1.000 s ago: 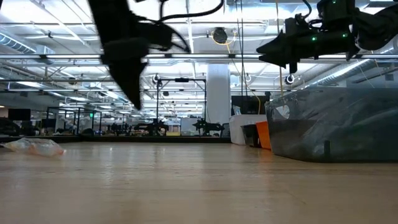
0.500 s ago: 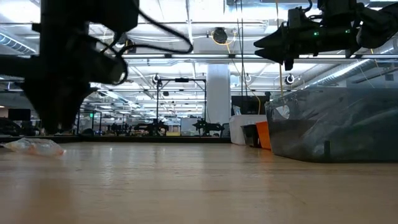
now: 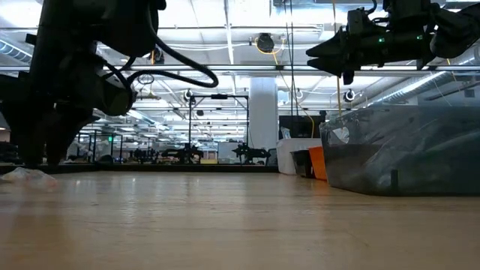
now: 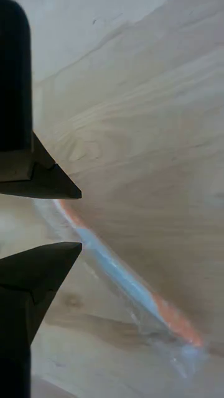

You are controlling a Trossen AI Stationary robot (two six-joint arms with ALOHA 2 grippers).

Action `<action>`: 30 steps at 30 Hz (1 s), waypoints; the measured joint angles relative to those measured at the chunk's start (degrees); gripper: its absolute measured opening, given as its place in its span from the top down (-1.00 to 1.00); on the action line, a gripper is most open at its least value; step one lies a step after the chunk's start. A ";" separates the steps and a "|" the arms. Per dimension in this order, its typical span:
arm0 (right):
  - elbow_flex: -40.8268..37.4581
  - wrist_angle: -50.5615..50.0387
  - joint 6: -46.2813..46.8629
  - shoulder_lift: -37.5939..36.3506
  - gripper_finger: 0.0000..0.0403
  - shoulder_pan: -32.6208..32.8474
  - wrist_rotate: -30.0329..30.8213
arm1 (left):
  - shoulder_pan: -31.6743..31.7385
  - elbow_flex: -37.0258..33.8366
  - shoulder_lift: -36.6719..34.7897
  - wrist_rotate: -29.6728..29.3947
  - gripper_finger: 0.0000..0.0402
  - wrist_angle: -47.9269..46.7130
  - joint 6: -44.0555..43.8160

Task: Pick & Place Toothbrushes
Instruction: Put the orange toothbrush into the black bin

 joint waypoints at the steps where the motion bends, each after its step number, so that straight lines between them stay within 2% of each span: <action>1: 0.00 0.00 0.00 0.00 0.16 0.00 0.00 | 0.00 0.00 0.00 0.48 0.38 -0.39 -0.02; 5: 0.00 0.00 0.00 0.00 0.17 0.00 0.02 | 0.00 0.00 0.00 2.53 0.38 -1.11 0.45; 15: 0.02 -0.02 0.00 0.00 0.17 0.00 0.02 | -0.07 -0.21 0.00 0.86 0.38 -0.73 2.45; 19: 0.02 -0.02 0.00 0.02 0.17 0.00 0.02 | -0.07 -3.61 -0.02 1.24 0.38 2.93 2.50; 22: 0.02 -0.02 0.00 0.02 0.17 0.00 0.02 | -0.07 -6.31 -0.14 4.16 0.38 6.24 2.47; 25: 0.02 -0.02 -0.01 0.01 0.17 0.00 0.02 | -0.07 -7.36 -0.32 3.48 0.39 7.00 1.63; 27: 0.02 -0.03 -0.02 0.01 0.17 0.00 0.02 | -0.07 -7.40 -0.30 2.23 0.43 7.32 1.00; 30: 0.02 -0.22 0.00 0.00 0.17 0.00 0.03 | -0.07 -7.26 -0.20 2.18 0.63 8.80 2.01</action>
